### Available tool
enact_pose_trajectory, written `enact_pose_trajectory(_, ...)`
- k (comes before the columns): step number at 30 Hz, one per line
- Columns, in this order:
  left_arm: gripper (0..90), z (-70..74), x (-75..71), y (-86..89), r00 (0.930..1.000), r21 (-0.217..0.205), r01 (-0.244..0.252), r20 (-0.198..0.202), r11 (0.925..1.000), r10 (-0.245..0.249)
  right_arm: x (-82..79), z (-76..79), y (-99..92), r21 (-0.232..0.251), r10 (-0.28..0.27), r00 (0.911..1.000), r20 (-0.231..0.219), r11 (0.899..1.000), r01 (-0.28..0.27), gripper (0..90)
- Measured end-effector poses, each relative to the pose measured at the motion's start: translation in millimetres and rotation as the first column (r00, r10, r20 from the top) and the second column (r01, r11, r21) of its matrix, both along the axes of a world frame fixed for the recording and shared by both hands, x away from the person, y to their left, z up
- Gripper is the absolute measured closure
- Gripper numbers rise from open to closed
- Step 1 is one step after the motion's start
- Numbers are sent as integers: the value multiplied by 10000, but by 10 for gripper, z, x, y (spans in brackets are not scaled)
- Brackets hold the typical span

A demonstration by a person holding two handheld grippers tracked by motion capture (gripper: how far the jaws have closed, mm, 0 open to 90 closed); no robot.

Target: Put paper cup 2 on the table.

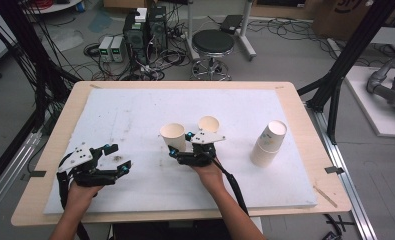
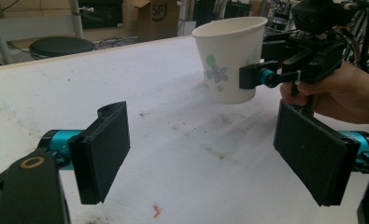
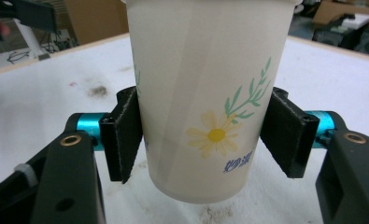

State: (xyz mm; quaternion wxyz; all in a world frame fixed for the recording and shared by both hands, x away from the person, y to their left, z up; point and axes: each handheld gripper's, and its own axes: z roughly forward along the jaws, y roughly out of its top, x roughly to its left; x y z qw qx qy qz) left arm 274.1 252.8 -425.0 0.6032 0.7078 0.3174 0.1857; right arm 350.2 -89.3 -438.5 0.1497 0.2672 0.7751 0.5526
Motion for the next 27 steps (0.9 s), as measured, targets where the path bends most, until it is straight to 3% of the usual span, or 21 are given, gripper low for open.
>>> enact_pose_trajectory(8, 186, -14, 7, -2, 9999, 59, 66, -78, 10000, -66, 91, -120, 39, -568, -337, 9961, -815, 9980, 291, 349)
enact_pose_trajectory(13, 186, -19, 13, -10, 9999, 112, 85, -106, 9999, -83, 111, -121, 61, -840, -317, 9954, -906, 9962, 241, 349)
enact_pose_trajectory(17, 186, -24, 15, -7, 9999, 65, 11, -167, 10000, -10, 105, -122, 112, -1759, -290, 9936, -1096, 9844, 93, 349)
enact_pose_trajectory(23, 186, -35, 18, 7, 9997, 81, -63, -231, 9999, 64, 91, -104, 84, -2028, -247, 9928, -1168, 9792, 5, 348)
enact_pose_trajectory(27, 186, -42, 20, 13, 9995, 69, -124, -284, 9999, 126, 49, -99, 33, -2449, -141, 9940, -1081, 9695, -129, 349)
